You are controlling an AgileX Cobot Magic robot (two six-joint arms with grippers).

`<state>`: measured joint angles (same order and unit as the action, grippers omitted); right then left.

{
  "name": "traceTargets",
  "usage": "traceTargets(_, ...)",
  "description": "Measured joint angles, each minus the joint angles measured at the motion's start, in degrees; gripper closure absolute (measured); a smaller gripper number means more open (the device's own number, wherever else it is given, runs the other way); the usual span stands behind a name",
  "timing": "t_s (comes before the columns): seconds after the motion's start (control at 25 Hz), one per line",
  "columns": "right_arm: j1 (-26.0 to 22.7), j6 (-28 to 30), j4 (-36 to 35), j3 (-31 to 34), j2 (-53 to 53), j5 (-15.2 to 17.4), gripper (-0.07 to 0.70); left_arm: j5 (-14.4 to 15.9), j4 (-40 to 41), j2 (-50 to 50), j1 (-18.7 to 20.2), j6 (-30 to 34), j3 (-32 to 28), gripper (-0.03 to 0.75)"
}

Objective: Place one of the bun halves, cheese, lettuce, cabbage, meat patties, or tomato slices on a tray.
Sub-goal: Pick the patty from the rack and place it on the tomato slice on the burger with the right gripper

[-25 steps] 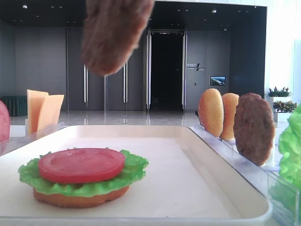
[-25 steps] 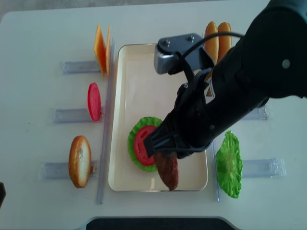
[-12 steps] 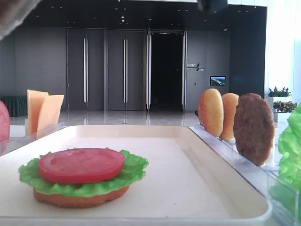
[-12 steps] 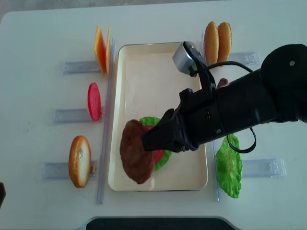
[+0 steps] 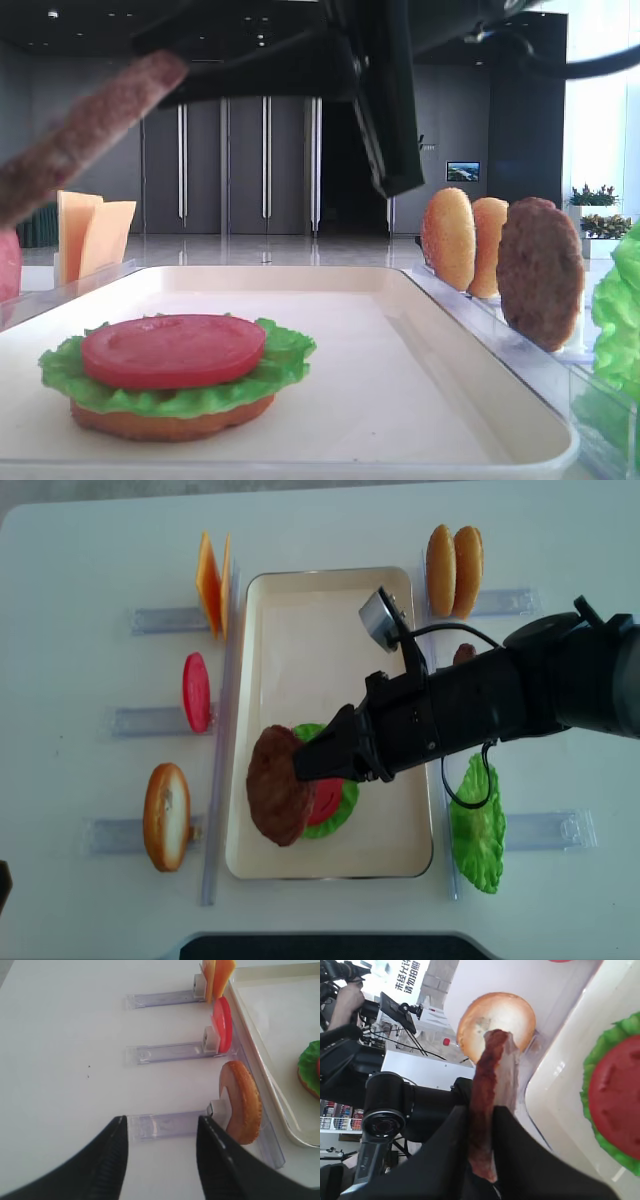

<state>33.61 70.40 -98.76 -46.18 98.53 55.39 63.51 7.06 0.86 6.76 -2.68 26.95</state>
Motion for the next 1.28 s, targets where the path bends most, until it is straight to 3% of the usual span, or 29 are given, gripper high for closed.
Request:
traceTargets(0.48,-2.88,5.7,-1.44,0.01,6.58,0.16,0.513,0.0,0.0,0.0,0.0,0.0,0.0,0.37)
traceTargets(1.28,-3.38,7.25,-1.64,0.01,6.74,-3.17,0.513,0.0,0.0,0.0,0.0,0.0,0.0,0.37)
